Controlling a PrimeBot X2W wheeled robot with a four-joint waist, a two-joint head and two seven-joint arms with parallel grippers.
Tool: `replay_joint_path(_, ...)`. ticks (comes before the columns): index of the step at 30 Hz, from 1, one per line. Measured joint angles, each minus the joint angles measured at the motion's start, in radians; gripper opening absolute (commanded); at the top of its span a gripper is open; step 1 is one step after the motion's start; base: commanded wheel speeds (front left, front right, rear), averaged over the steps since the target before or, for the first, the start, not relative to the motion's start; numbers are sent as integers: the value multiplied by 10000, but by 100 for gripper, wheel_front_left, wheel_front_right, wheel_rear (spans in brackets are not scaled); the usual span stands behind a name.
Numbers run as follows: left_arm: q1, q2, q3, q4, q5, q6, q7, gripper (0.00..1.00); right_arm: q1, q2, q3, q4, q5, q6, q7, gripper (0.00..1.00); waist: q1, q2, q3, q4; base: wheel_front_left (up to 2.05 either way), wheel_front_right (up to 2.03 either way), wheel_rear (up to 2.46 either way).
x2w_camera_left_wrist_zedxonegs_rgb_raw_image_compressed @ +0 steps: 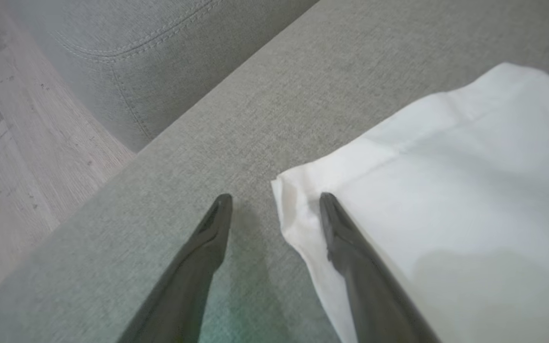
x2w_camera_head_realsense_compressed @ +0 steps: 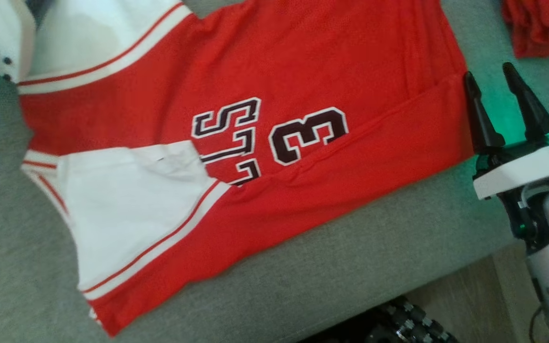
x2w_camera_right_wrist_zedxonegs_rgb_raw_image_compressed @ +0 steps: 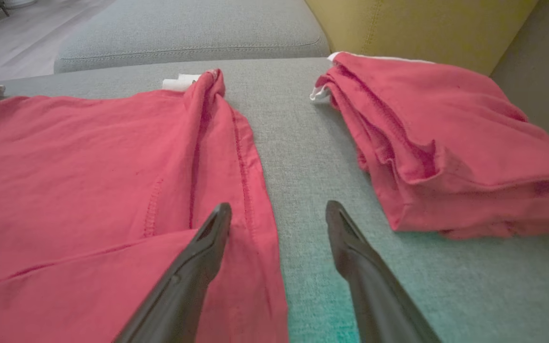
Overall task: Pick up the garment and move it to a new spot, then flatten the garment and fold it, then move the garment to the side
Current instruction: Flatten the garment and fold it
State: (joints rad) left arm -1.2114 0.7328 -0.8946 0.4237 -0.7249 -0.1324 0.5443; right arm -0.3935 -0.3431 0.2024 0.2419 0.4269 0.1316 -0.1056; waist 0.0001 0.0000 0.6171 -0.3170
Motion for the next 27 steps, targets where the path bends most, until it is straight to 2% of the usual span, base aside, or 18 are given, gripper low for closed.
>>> replay_joint_path(1, -40, 96, -81, -19, -159, 0, 0, 9, -58, 2, 77, 94, 90, 0, -48, 100, 0, 0, 62, -104, 0, 0, 0)
replay_joint_path(2, -116, 176, -182, -84, -337, 0, 2, 0, -103, 2, 132, 167, 211, 0, -163, 100, 0, 0, 115, -190, 0, 0, 0)
replay_joint_path(5, -384, 309, -593, -324, -587, 0, -90, 0, -207, -21, 234, 389, 418, 0, -355, 100, 0, 0, 208, -337, 0, 0, 0)
replay_joint_path(10, -602, 420, -1229, -380, -719, 0, -637, 0, -987, -236, 648, 579, 963, 0, -251, 100, -2, 0, 78, -180, 0, 0, 0)
replay_joint_path(17, -1146, 151, -2006, -393, -995, 0, -1108, 0, -2983, -1068, 2437, 763, 2865, 0, 1678, 100, -1, 0, -112, 379, 0, 0, 0)
replay_joint_path(21, -1447, 50, -2401, -431, -1076, 0, -1335, 0, -4056, -1290, 3060, 1135, 4027, 0, 2591, 100, -1, 0, -118, 730, 0, 0, 0)
replay_joint_path(27, -1703, -48, -2824, -426, -1289, 0, -1616, 0, -5062, -1607, 3488, 2148, 4464, 0, 3200, 100, -1, 0, -53, 1124, 0, 0, 0)
